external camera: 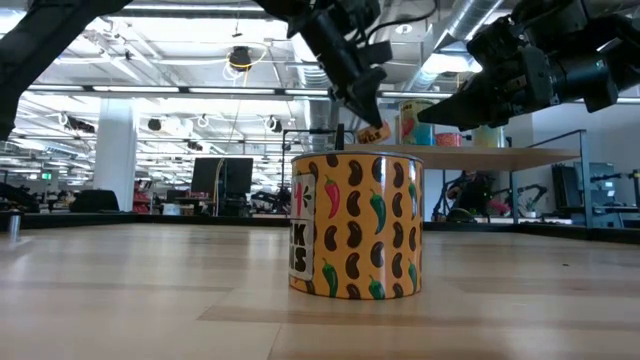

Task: Pick and place cans onto a shelf
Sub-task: Put the canned pineapples on the shelf

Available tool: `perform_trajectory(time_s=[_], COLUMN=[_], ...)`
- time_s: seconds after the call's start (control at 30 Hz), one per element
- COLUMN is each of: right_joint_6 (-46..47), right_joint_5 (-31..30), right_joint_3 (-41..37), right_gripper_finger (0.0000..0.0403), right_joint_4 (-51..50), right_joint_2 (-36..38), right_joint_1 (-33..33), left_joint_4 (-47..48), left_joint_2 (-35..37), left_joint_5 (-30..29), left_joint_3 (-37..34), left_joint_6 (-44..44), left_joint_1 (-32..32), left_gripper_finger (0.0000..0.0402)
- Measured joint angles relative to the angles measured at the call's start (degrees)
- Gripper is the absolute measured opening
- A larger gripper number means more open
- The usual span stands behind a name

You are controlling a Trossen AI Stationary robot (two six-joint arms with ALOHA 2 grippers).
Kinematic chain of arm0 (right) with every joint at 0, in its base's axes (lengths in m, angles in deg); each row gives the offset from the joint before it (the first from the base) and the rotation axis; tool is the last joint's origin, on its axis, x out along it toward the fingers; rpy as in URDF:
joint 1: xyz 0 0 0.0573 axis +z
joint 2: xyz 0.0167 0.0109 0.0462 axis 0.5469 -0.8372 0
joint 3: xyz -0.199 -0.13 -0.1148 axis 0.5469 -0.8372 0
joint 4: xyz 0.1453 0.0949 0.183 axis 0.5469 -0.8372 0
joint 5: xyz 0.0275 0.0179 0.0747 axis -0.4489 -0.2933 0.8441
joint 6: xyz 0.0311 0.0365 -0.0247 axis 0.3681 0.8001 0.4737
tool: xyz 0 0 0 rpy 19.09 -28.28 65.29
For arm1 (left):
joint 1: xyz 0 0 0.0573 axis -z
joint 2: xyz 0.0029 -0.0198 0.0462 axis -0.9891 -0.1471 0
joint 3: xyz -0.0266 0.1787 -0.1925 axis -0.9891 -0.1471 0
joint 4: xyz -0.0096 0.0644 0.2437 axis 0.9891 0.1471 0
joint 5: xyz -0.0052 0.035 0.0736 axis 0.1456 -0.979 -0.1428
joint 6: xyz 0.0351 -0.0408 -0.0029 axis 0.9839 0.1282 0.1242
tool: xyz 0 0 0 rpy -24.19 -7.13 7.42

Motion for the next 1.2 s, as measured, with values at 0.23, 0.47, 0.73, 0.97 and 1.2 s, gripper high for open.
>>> perform_trajectory(time_s=[0.23, 0.47, 0.73, 0.97, 1.2], right_joint_6=[0.0, 0.0, 0.0, 0.0, 0.0], right_joint_5=[0.0, 0.0, 0.0, 0.0, 0.0], right_joint_3=[0.0, 0.0, 0.0, 0.0, 0.0], right_gripper_finger=[0.0010, 0.0010, 0.0010, 0.0010, 0.0010], right_joint_4=[0.0, 0.0, 0.0, -0.1, -0.7], right_joint_2=[0.0, 0.0, 0.0, 0.0, 0.0], right_joint_1=[0.0, 0.0, 0.0, 0.0, 0.0], left_joint_4=[-0.7, -2.6, -2.6, -2.2, -2.2], left_joint_2=[0.0, 0.0, 0.0, 0.0, 0.0], left_joint_5=[0.0, 0.2, 2.1, 1.6, 1.6], left_joint_3=[-0.1, -0.1, -0.1, -0.1, -0.1], left_joint_6=[0.3, 1.7, 1.6, 2.2, 3.2], left_joint_1=[0.0, -0.1, -1.0, -1.3, -1.3], left_gripper_finger=[0.0014, 0.0022, 0.0013, 0.0028, 0.0015])
